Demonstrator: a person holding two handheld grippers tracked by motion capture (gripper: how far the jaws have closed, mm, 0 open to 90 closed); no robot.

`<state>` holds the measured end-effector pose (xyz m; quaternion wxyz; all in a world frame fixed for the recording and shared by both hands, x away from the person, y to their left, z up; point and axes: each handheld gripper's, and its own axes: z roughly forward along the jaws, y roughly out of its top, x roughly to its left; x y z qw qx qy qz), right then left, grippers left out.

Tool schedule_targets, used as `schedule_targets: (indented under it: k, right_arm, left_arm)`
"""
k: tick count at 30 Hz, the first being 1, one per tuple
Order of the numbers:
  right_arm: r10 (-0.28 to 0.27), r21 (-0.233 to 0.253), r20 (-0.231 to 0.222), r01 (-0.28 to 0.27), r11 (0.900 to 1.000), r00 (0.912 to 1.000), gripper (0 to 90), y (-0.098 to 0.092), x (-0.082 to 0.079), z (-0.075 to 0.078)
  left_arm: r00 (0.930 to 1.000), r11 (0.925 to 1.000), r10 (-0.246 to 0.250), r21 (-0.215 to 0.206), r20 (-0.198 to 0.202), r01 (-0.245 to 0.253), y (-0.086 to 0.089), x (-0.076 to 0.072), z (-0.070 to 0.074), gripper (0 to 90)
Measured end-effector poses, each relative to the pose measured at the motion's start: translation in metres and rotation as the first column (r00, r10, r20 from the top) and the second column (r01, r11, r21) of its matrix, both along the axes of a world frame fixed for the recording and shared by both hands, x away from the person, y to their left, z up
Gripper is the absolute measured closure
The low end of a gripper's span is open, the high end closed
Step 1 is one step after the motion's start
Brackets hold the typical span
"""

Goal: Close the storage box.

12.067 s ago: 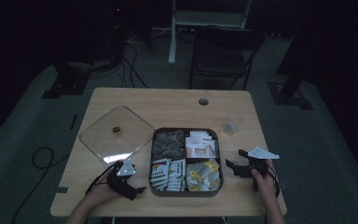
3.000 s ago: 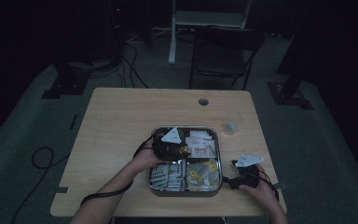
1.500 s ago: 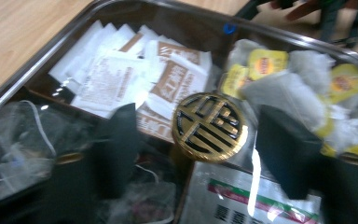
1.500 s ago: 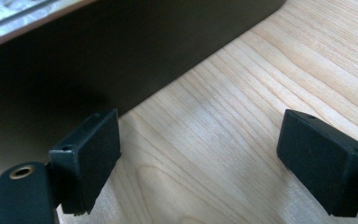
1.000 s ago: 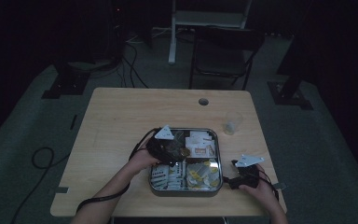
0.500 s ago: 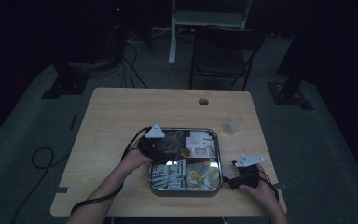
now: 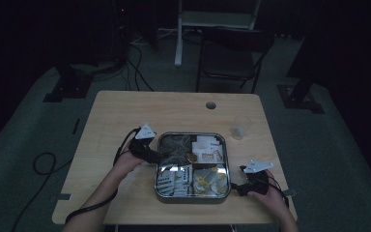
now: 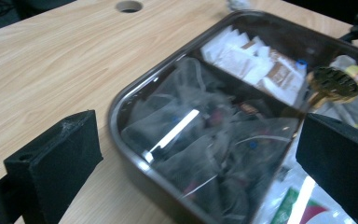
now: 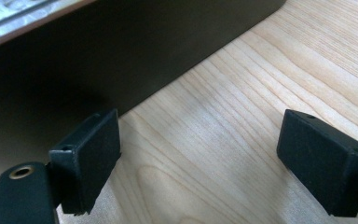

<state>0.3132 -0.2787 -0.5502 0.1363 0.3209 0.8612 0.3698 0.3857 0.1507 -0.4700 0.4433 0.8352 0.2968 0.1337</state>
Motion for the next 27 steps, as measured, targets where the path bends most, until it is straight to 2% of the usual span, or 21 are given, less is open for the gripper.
schedule_targets:
  k: [5,13,18,22,27]
  right_arm:
    - [0.000,0.000,-0.001,0.000,1.000,1.0000,12.8,0.000,0.000,0.000]
    - [0.000,0.000,0.000,0.000,1.000,1.0000,12.8,0.000,0.000,0.000]
    - [0.000,0.000,0.000,0.000,1.000,1.0000,12.8,0.000,0.000,0.000]
    - [0.000,0.000,0.000,0.000,1.000,1.0000,12.8,0.000,0.000,0.000]
    - [0.000,0.000,0.000,0.000,1.000,1.0000,12.8,0.000,0.000,0.000]
  left_arm:
    - [0.9989,0.9989,0.046,0.001,0.002,-0.046,0.017,0.001,-0.004,0.4]
    - [0.9924,0.9924,0.123,0.012,0.005,-0.123,0.043,-0.001,-0.014,0.4]
    - [0.9843,0.9842,0.177,0.014,-0.005,-0.177,0.059,-0.004,-0.024,0.4]
    - [0.9739,0.9734,0.227,0.034,-0.006,-0.226,0.072,-0.007,-0.033,0.4]
    - [0.9606,0.9602,0.277,0.046,-0.026,-0.276,0.087,-0.013,-0.044,0.4]
